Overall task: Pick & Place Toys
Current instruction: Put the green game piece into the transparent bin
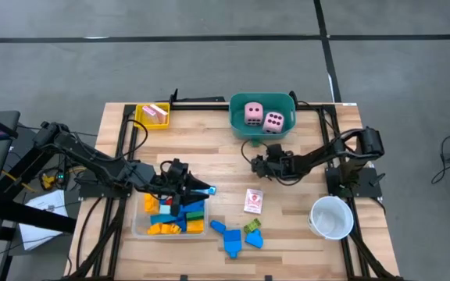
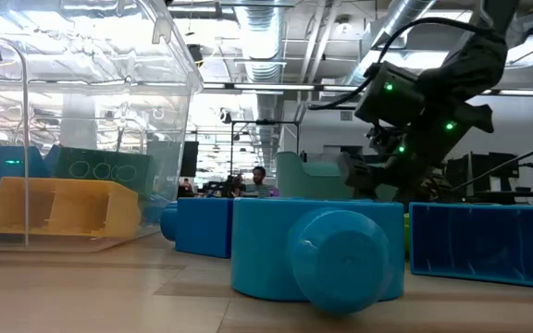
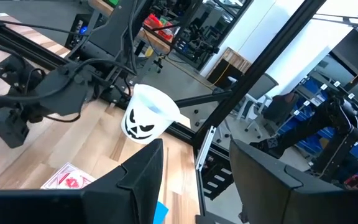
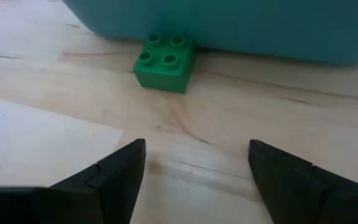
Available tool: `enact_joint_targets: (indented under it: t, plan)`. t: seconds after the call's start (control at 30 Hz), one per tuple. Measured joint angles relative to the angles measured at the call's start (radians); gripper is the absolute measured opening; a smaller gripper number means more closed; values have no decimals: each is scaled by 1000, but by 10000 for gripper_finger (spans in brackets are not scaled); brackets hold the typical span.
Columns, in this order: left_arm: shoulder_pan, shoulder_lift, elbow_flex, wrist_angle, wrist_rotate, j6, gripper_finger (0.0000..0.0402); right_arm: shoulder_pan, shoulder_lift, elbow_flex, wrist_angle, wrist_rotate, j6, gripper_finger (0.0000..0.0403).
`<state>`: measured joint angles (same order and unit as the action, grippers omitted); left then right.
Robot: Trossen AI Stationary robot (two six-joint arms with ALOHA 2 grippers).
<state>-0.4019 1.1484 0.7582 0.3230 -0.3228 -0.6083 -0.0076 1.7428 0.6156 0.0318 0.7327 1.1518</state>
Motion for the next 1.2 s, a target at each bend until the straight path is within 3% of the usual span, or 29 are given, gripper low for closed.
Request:
enact_joint_targets:
  t: [0.2, 0.33, 0.97, 1.2]
  plan:
    - [-4, 0, 0, 8, 1, -1, 181, 45, -14, 45, 30, 26, -79, 277]
    - [-4, 0, 0, 8, 1, -1, 181, 23, -12, 47, 27, 28, -38, 277]
    - [-4, 0, 0, 15, 4, -2, 181, -151, -13, 48, 84, -145, 9, 277]
    - [-4, 0, 0, 15, 4, -2, 181, -208, -14, 53, 145, -206, -59, 277]
